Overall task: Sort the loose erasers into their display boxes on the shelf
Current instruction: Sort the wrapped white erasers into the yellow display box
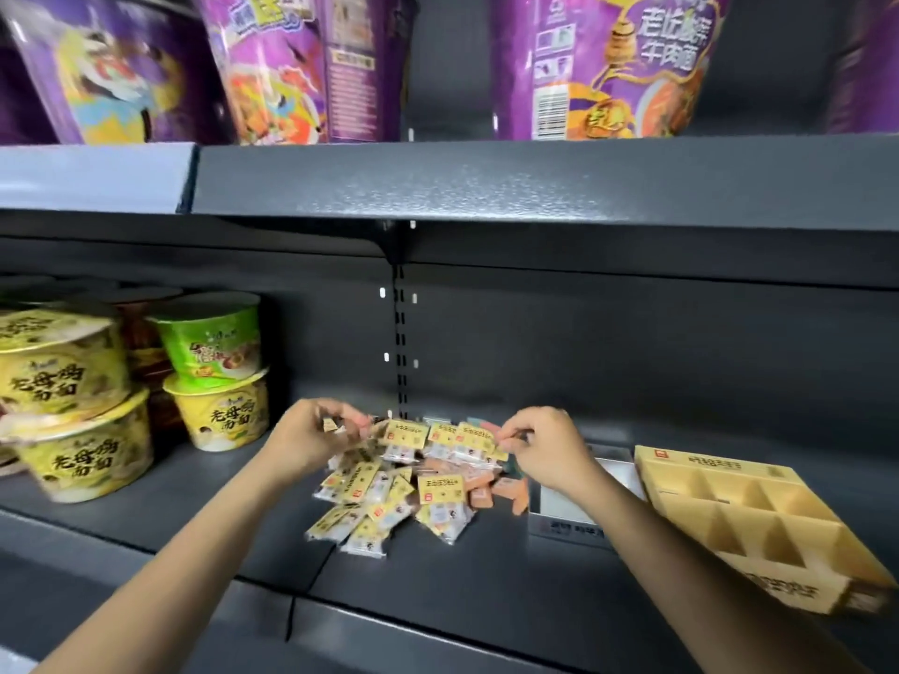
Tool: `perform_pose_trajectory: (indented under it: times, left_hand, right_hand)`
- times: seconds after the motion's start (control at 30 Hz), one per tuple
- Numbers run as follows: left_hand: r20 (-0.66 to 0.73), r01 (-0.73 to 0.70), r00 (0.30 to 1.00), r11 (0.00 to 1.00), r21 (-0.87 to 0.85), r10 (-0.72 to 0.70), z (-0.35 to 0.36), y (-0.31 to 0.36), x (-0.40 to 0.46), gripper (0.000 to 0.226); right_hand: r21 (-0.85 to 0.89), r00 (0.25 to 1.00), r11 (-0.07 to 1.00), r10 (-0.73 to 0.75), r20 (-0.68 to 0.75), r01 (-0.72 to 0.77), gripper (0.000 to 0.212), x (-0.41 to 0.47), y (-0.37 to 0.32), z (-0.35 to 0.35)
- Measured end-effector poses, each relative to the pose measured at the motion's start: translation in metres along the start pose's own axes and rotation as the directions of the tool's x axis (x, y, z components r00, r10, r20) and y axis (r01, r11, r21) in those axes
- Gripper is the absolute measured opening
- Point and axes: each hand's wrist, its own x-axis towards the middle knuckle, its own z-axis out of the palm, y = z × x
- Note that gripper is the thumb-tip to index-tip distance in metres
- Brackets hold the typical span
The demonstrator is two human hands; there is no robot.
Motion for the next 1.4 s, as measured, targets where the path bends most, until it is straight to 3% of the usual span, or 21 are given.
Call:
perform_pose_trajectory:
  times: [0.2, 0.33, 0.47, 0.7, 0.87, 1.03, 1.27, 1.33, 1.4]
  left_hand:
    - [0.086, 0.030, 0.996, 1.000, 0.001, -0.030, -0.005, -0.024, -0.013, 0.036]
    - [0.189, 0.040, 0.981, 0.998, 0.045, -0.048, -0.004, -0.038, -0.019, 0.020]
    - [0.326, -0.038, 0.945, 0.985, 0.171, -0.020, 0.000, -0.049, -0.016, 0.041]
    - [0.446, -0.198, 0.892, 0.954, 0.224, 0.081, -0.001, -0.068, -0.001, 0.044]
    - [0.436, -0.278, 0.885, 0.937, 0.214, 0.163, 0.004, -0.075, 0.002, 0.043]
    - [0.395, -0.336, 0.892, 0.907, 0.255, 0.219, 0.007, -0.077, 0.001, 0.038]
    - [0.339, -0.491, 0.860, 0.800, 0.345, 0.382, 0.008, -0.078, -0.001, 0.041]
    - [0.340, -0.538, 0.838, 0.751, 0.382, 0.428, 0.009, -0.079, 0.000, 0.042]
    - [0.354, -0.586, 0.808, 0.699, 0.409, 0.471, 0.010, -0.080, 0.002, 0.040]
  right_hand:
    - [-0.045, 0.997, 0.998, -0.037, 0.073, 0.040, 0.025, -0.012, -0.018, 0.027]
    - [-0.054, 0.993, 0.994, -0.085, 0.087, 0.090, 0.015, -0.017, -0.022, 0.040]
    - [-0.035, 0.990, 0.993, -0.106, 0.095, 0.110, 0.017, -0.018, -0.021, 0.050]
    - [-0.116, 0.964, 0.989, -0.058, 0.259, 0.091, 0.054, -0.020, -0.020, 0.058]
    - [-0.279, 0.957, 0.944, -0.097, 0.273, 0.176, 0.072, -0.026, -0.024, 0.059]
    - [-0.271, 0.970, 0.946, -0.121, 0.211, 0.177, 0.059, -0.026, -0.026, 0.065]
    - [-0.234, 0.978, 0.952, -0.176, 0.115, 0.199, 0.021, -0.028, -0.031, 0.062]
    - [-0.229, 0.989, 0.963, -0.130, 0.072, 0.143, 0.019, -0.027, -0.034, 0.058]
    - [-0.101, 0.999, 0.994, -0.045, 0.019, 0.046, 0.019, -0.027, -0.036, 0.052]
